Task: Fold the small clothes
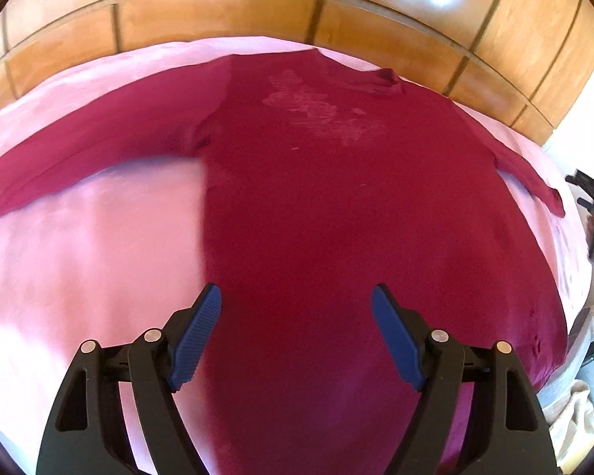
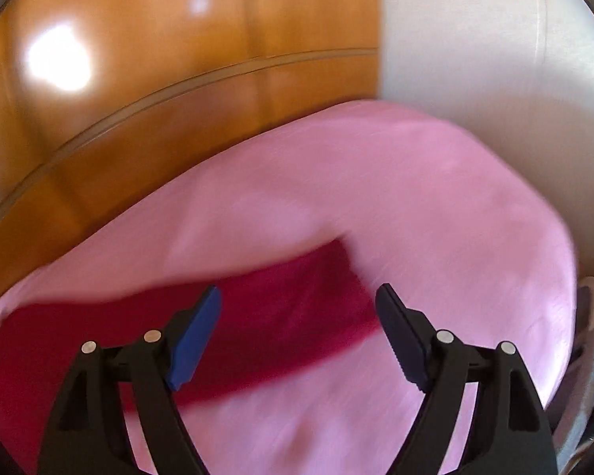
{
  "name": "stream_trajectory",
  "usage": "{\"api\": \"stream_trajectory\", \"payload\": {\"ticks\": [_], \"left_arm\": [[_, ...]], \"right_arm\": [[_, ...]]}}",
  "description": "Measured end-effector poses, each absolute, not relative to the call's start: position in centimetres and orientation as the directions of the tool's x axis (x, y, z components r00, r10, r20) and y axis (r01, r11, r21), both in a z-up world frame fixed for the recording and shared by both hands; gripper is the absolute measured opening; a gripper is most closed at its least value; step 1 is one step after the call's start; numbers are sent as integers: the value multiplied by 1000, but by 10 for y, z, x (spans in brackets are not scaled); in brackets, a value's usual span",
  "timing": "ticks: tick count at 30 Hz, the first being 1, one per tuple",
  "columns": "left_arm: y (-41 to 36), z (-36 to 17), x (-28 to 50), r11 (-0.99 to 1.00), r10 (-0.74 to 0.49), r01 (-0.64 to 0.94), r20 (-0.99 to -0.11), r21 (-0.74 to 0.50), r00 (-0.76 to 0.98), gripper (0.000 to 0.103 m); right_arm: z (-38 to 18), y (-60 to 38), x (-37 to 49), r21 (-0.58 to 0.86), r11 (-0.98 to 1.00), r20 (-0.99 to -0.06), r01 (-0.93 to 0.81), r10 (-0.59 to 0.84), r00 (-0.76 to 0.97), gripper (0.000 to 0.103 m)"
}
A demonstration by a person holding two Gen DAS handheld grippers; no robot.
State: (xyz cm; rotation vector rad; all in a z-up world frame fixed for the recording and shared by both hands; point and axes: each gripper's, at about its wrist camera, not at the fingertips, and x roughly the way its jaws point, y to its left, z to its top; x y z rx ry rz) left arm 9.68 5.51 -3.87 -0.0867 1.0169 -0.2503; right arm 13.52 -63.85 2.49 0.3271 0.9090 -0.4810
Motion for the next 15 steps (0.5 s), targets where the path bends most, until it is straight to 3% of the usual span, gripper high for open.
{"api": "stream_trajectory", "payload": {"ticks": [2,7,11,15], "left_arm": [[67,-35,84,974,-226,136,-826,-181,516,77],[96,-34,52,975,-213,63,-821,-212,530,77],[110,-45,33,958,-265,40,-821,-284,507,77],[107,-55,21,953,-290,68,-822,-295,490,66]], "right_arm": [[23,-601,119,126,900,-830,416,-134,541,80],[16,-509,73,278,947,-846,163,161,509,69],[1,-463,49,346,934,-856,84,278,437,59],[-15,-433,24,385,918,-870,95,326,371,46]]}}
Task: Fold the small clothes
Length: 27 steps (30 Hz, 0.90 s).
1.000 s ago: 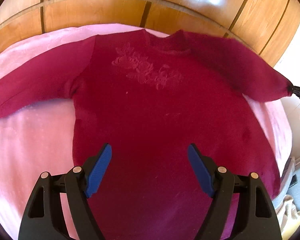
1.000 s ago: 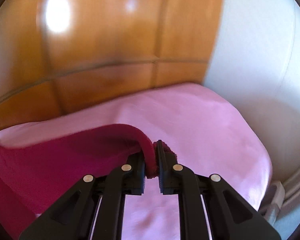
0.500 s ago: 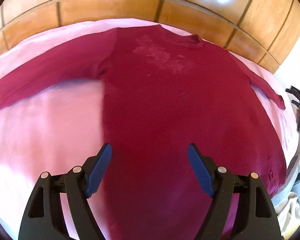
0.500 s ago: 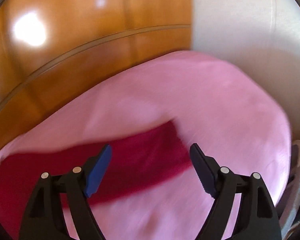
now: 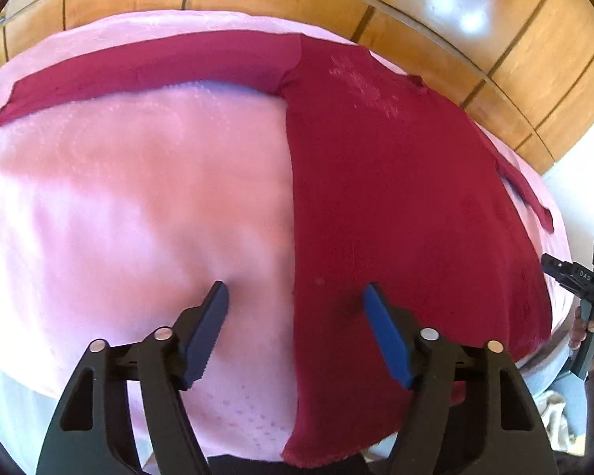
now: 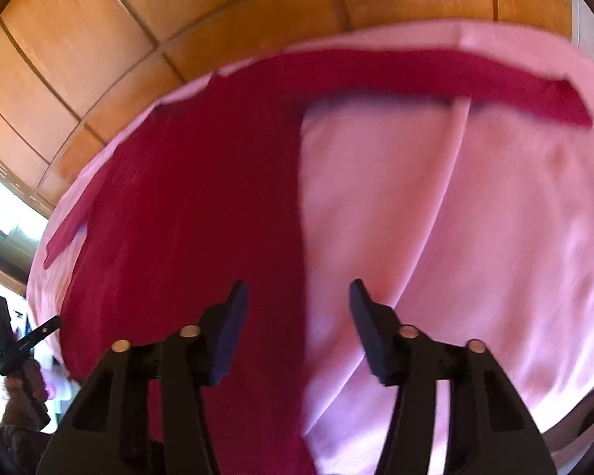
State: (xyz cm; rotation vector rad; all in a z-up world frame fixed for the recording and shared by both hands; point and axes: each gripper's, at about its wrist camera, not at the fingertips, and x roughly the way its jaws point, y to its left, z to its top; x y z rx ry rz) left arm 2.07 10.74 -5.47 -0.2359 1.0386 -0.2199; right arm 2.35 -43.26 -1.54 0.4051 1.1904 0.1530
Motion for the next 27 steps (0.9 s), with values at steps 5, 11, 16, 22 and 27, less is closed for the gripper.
{"api": "stream_trajectory", "payload": {"ticks": [5,11,16,22,27], "left_arm": [[104,-60,18,951,-305,103,-820,-293,485,45],[106,-63,18,934,-349,114,-804,-337,482,5],[113,-55,11,932,-357,135,-798,-335,485,4],[124,-58,9,945,-325,130,-825,-299,463,4],[120,-43,10,961,-278,137,-832,-242,480,19]], "right_arm": [[-21,-409,1,407,910,-872,81,361,331,45],[-15,-390,-14,326,945,-902,0,311,297,9],[3,-388,-25,324,945,-896,-53,324,304,8],[-16,-378,-38,348,933,-909,-94,360,211,8],[-25,-384,-30,407,913,-888,-40,405,218,14]]}}
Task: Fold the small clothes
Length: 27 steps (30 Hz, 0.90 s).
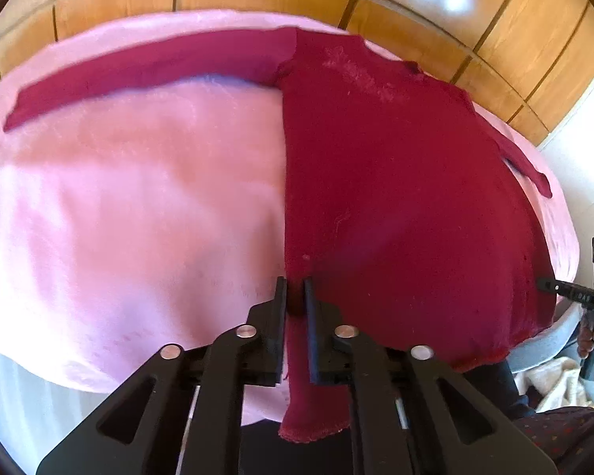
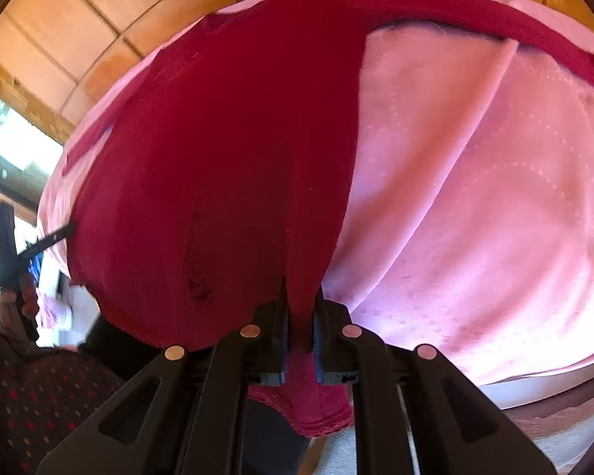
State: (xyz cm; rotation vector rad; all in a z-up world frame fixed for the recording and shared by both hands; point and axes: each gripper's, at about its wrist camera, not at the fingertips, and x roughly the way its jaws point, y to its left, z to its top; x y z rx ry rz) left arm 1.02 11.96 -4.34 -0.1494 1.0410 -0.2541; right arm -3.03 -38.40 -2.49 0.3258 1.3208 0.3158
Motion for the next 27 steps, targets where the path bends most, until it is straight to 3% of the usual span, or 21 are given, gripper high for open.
{"api": "stream_trajectory", "payload": {"ticks": [1,3,5,7,9,10,16,27], "left_arm": [[118,-34,10,965,-261,141,-820,-219,509,23],[118,-22,10,970,-244,139,-793,-201,559,37],[117,-10,14,967,-253,129,-762,-221,596,38],[114,-4,23,961,-270,127,-741,-244,615,38],[104,-4,35,960,-272,129,-735,-247,621,56],[97,-6,41,961,-270,127,-735,-246,623,59],[48,-22,72,950,-313,175,-758,-260,572,59],[8,-44,101,956,-275,236,-810,-173,517,59]], "right_arm": [[-22,-389,-28,404,914,-885,-31,399,241,15],[-14,-405,-24,430,903,-863,17,406,303,37],[-7,-431,-16,452,886,-839,100,385,385,46],[-8,-462,-5,494,847,-811,195,368,454,46],[-11,-490,9,510,813,-799,283,326,505,46],[-14,-507,16,530,781,-785,331,304,540,46],[-40,-598,53,670,506,-699,543,186,690,45],[-70,-676,104,626,346,-733,699,-48,679,43]]}}
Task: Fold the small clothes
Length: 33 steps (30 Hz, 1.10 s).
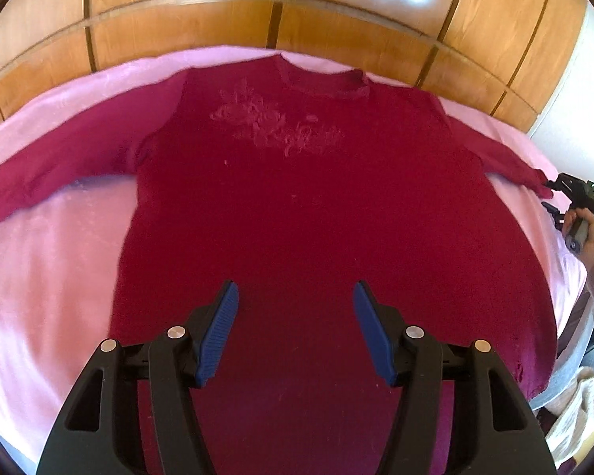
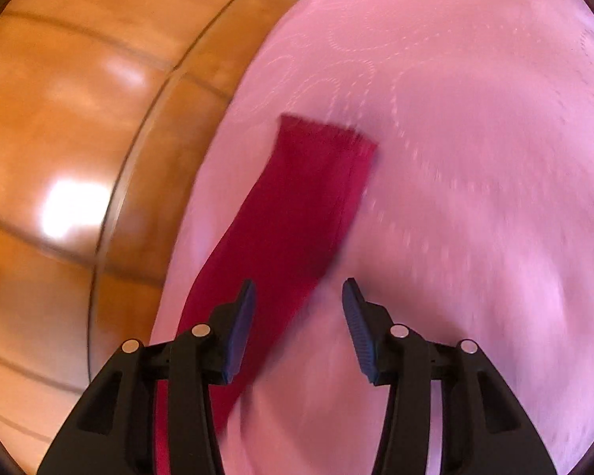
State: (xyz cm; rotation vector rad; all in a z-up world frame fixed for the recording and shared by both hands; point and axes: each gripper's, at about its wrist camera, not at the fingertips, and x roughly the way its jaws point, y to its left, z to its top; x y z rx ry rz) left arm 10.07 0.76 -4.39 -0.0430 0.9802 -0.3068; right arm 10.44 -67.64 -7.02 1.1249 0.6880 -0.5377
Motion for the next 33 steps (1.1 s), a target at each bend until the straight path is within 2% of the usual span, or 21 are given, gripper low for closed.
{"api": "stream_trajectory", "payload": {"ticks": [2,4,5,6,9,11,14,20,26,28,33], "left_arm": [[7,-50,103,958,-266,230,-822,-169,504,59],[6,-55,104,961,-256,226,-831,-162,494,60],[6,-57,104,961,-254,228,-832,-159,493,61],[5,-57,104,961,-249,231,-834,-151,492,61],[5,-59,104,960,-248,238,-835,-146,491,61],[8,-60,106,958,-263,232,-834,-167,485,62],[8,-59,107,958,-266,231,-834,-171,484,63],[15,-48,103,950,-306,221,-812,-222,497,63],[28,-39,104,940,-340,200,-789,-276,512,64],[34,-37,106,937,-350,184,-783,-298,514,72],[48,-31,117,922,-379,137,-769,-363,515,72]], "right_arm": [[-72,-688,114,603,364,-744,710,-64,665,40],[-70,-704,115,583,382,-760,717,-57,648,31],[-71,-710,117,537,417,-788,733,-64,613,13],[-68,-711,115,489,453,-809,745,-83,582,5],[-60,-718,101,396,497,-829,772,-168,533,5],[-65,-721,97,430,476,-827,767,-132,546,5],[-53,-709,102,378,539,-831,753,-161,533,5],[-1,-669,109,463,629,-739,624,-114,664,5],[38,-587,142,520,753,-671,403,67,739,5],[41,-550,159,527,781,-661,334,130,739,5],[35,-434,197,543,827,-660,143,315,682,5]]}}
